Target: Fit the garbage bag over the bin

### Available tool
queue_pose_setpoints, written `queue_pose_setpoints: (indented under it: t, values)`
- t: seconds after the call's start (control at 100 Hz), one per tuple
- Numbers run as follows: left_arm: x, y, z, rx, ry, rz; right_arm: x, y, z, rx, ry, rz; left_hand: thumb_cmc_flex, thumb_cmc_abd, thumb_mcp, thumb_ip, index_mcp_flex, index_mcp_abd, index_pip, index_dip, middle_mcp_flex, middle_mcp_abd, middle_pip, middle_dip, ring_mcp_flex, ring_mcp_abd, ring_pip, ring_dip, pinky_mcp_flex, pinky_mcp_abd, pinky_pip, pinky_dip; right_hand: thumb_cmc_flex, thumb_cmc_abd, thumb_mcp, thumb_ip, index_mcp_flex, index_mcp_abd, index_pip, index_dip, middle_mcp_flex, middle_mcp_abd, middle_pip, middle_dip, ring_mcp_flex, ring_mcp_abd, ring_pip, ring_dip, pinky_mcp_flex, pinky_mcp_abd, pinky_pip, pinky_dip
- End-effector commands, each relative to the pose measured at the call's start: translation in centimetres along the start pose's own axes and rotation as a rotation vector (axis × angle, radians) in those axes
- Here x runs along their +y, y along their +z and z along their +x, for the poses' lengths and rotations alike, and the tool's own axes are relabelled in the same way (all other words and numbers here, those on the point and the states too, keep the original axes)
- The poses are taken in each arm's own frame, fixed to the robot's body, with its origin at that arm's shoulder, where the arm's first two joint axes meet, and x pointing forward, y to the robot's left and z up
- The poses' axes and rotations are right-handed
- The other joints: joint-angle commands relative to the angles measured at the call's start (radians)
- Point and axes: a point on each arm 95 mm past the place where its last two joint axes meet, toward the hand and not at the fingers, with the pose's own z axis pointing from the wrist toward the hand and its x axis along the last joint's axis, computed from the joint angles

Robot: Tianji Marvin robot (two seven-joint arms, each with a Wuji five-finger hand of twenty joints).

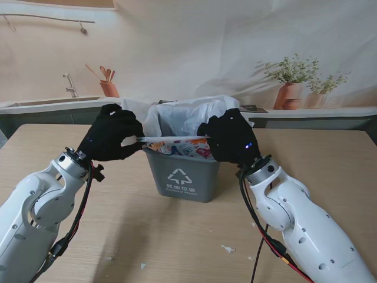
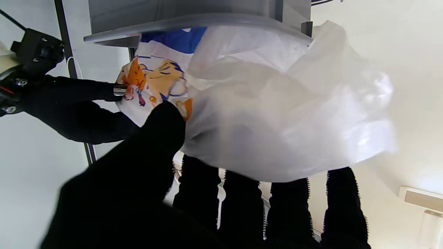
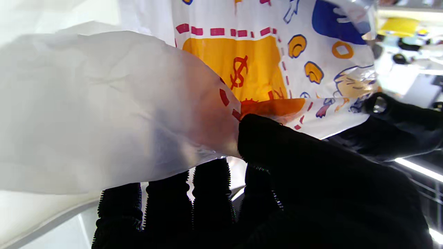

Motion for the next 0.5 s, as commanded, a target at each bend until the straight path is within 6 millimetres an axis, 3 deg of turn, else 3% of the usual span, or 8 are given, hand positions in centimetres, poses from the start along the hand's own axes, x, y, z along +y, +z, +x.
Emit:
queue_pose_setpoints:
  t: [0.0,0.23,0.27,0.36,0.42,0.49]
  values:
    - [0.5,-0.5,-0.2,-0.015,-0.012,-0.014,0.0,-1.0,0.0,-0.01,-0.025,0.008,-0.002,0.033,0.004,-0.019,0.039,-0.016,0.034,0.003,0.009,-0.02,-0.006,0.008,0.014,-0.003,-0.011,0.025,-0.012,0.03,-0.018,-0.002,0.011,-0.037,0.064,0.011,0.057,-0.057,0.034,0.037,0.004,-0.021,0.042,0.011,0.014,-0.014,0.034,0.023,0.005,0.014,0.003,-0.007]
    - [0.9,-2.2,-0.6,-0.008,0.025,-0.02,0.9,-3.1,0.5,0.047,-0.066,0.024,0.001,0.0,0.002,-0.019,0.015,-0.04,0.051,-0.006,0.016,-0.016,-0.009,0.01,0.027,-0.008,-0.012,0.028,-0.005,0.024,-0.019,-0.003,-0.022,-0.034,0.05,-0.001,0.063,-0.05,0.003,0.045,0.026,-0.046,0.121,0.053,0.043,-0.034,0.119,0.056,0.017,0.004,0.042,0.012]
    - [1.0,-2.6,-0.6,-0.013,0.021,-0.015,0.9,-3.4,0.6,0.056,-0.066,0.027,0.006,-0.009,0.005,-0.021,0.009,-0.043,0.056,-0.009,0.015,-0.002,-0.01,0.01,0.028,-0.009,-0.012,0.028,-0.003,0.023,-0.019,-0.003,-0.036,-0.03,0.036,0.0,0.048,-0.04,0.0,0.049,0.012,-0.044,0.12,0.059,0.034,-0.034,0.122,0.057,0.012,0.002,0.041,0.012]
    - [1.1,-3.5,-0.5,-0.011,0.01,-0.008,1.0,-4.1,0.8,0.081,-0.065,0.047,0.012,-0.031,0.008,-0.025,0.006,-0.053,0.062,-0.019,0.022,-0.02,-0.006,0.012,0.032,-0.008,-0.01,0.03,-0.002,0.021,-0.019,-0.003,-0.054,-0.024,0.009,0.008,0.026,-0.045,0.008,0.08,-0.012,-0.054,0.113,0.068,0.012,-0.034,0.121,0.059,-0.002,-0.003,0.037,0.012]
    - [1.2,-4.1,-0.5,0.001,0.025,-0.008,0.9,-4.6,0.9,0.099,-0.07,0.07,0.002,-0.053,0.023,-0.033,0.004,-0.067,0.077,-0.054,0.026,-0.005,-0.007,0.014,0.04,-0.009,-0.01,0.031,0.011,0.023,-0.012,0.001,-0.109,-0.008,-0.063,0.021,-0.013,-0.04,0.007,0.125,-0.062,-0.06,0.098,0.077,-0.019,-0.035,0.116,0.062,-0.02,-0.003,0.03,0.011]
    - [1.4,-4.7,-0.4,0.009,0.038,-0.004,0.8,-5.1,0.9,0.112,-0.08,0.091,0.002,-0.068,0.029,-0.033,0.006,-0.073,0.075,-0.061,0.029,-0.007,-0.007,0.013,0.045,-0.007,-0.009,0.031,0.016,0.024,-0.008,0.003,-0.098,-0.013,-0.068,0.024,-0.001,-0.065,0.011,0.142,-0.09,-0.051,0.072,0.064,-0.042,-0.032,0.106,0.06,-0.032,-0.006,0.023,0.009]
